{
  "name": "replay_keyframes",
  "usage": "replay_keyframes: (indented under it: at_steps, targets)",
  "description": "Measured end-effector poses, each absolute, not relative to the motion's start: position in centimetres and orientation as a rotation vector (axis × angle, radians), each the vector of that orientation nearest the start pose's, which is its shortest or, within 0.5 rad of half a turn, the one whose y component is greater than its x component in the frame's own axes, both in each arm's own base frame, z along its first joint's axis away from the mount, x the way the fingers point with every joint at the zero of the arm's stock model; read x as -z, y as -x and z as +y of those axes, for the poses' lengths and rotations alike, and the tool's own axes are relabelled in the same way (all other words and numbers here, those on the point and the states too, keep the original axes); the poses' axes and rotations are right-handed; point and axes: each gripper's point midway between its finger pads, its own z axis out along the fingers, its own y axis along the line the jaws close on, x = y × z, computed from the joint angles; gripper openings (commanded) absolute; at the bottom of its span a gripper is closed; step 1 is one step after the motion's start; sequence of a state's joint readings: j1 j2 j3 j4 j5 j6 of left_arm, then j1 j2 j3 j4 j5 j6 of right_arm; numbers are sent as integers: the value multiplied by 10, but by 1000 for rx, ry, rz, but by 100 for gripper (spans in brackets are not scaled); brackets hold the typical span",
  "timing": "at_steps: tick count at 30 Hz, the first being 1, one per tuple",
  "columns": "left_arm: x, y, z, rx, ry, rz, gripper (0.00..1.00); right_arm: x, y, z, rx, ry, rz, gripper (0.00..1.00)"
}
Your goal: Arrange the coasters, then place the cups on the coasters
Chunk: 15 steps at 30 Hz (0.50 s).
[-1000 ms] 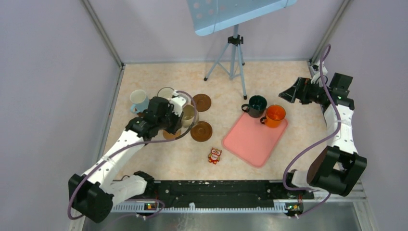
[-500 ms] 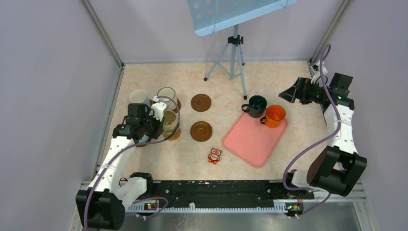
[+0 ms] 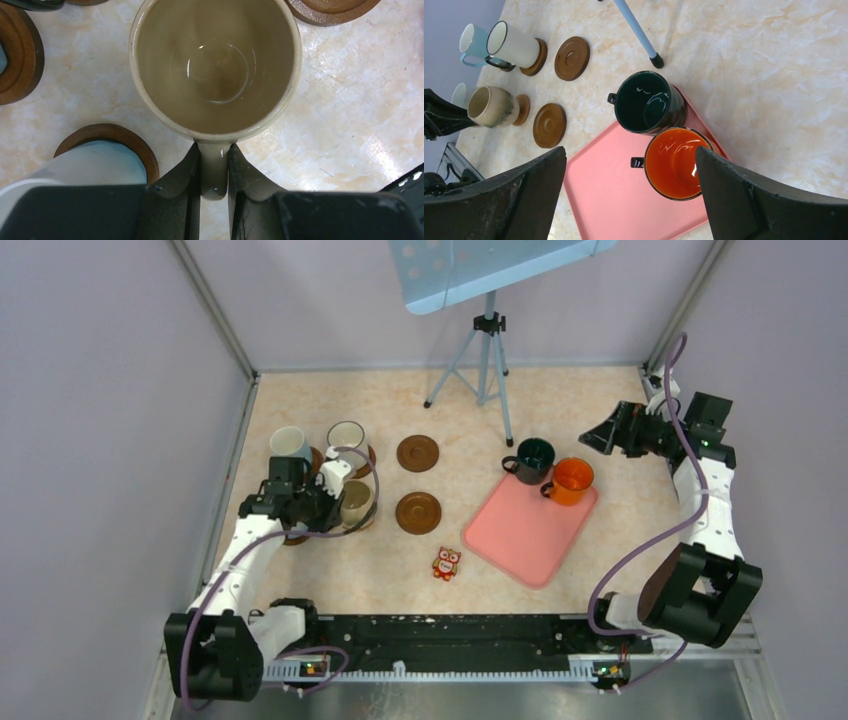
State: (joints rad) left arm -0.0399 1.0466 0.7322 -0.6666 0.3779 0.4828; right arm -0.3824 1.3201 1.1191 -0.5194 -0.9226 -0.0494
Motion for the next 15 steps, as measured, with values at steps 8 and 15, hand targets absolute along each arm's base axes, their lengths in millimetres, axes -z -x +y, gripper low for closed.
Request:
replay_keyframes:
  at_steps: [8, 15]
  targets:
    - [-92, -241, -55, 299, -799, 2371, 0, -228, -345, 11, -784, 113, 2066, 98]
    - [-87, -246, -55, 297, -799, 2379, 7, -228, -345, 11, -784, 113, 2067, 98]
